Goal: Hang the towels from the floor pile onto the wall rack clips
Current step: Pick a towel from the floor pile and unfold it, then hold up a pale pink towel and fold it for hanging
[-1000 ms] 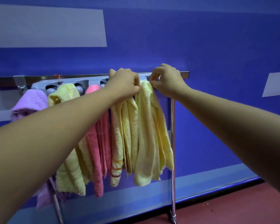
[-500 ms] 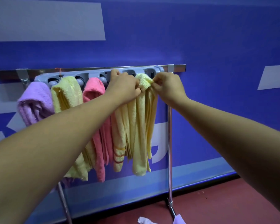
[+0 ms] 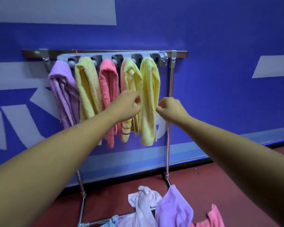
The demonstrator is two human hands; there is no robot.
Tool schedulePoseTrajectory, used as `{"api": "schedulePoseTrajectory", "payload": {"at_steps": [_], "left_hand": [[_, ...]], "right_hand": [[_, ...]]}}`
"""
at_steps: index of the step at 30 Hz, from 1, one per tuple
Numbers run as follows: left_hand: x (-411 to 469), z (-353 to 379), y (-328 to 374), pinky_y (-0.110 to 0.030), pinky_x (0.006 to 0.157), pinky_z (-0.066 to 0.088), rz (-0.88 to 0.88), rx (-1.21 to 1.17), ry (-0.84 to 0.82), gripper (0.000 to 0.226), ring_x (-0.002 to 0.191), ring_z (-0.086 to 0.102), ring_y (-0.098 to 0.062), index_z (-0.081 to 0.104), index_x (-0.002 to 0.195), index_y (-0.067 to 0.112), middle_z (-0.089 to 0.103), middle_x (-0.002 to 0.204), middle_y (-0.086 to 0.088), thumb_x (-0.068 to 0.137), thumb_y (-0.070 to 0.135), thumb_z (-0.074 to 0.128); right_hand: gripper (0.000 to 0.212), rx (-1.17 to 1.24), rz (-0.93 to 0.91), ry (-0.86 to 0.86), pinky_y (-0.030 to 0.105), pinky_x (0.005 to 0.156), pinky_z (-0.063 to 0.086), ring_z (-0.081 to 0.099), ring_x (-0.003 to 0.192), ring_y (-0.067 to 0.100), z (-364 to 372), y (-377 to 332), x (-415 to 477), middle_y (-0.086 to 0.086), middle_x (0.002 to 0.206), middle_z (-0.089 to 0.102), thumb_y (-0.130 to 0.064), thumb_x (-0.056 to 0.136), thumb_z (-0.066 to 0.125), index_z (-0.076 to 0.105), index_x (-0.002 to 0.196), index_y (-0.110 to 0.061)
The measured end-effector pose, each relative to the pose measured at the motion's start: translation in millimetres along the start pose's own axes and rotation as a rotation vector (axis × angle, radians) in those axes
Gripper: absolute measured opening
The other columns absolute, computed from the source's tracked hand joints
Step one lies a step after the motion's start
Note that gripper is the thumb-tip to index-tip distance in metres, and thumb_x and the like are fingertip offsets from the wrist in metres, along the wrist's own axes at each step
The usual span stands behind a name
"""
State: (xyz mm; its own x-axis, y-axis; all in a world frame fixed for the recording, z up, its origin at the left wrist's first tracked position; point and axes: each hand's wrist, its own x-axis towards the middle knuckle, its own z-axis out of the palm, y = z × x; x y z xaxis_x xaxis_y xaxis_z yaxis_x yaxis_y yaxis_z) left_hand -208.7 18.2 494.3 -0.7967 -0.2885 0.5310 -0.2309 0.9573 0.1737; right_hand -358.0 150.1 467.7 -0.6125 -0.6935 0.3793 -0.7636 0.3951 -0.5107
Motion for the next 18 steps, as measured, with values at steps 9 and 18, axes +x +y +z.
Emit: {"api": "schedulePoseTrajectory", "payload": {"at_steps": [9, 18], "left_hand": [[-153, 79, -32, -0.027, 0.071, 0.043, -0.348, -0.115, -0.344, 0.007, 0.082, 0.063, -0.018, 0.066, 0.09, 0.013, 0.064, 0.081, 0.003, 0.085, 0.016, 0.063], [-287, 175, -58, -0.026, 0.076, 0.046, -0.635, -0.249, -0.541, 0.01, 0.085, 0.065, -0.022, 0.068, 0.092, 0.01, 0.071, 0.09, -0.006, 0.084, 0.014, 0.064]], "right_hand": [[0.044, 0.024, 0.097, -0.29, 0.043, 0.096, 0.047, 0.055, 0.118, 0.034, 123, 17, -114, 0.016, 0.124, 0.062, -0.032, 0.091, 0.057, 0.057, 0.125, -0.003], [0.034, 0.019, 0.242, -0.522, 0.041, 0.09, 0.049, 0.061, 0.105, 0.036, 245, 68, -204, 0.015, 0.109, 0.064, -0.031, 0.085, 0.058, 0.059, 0.107, -0.005]]}}
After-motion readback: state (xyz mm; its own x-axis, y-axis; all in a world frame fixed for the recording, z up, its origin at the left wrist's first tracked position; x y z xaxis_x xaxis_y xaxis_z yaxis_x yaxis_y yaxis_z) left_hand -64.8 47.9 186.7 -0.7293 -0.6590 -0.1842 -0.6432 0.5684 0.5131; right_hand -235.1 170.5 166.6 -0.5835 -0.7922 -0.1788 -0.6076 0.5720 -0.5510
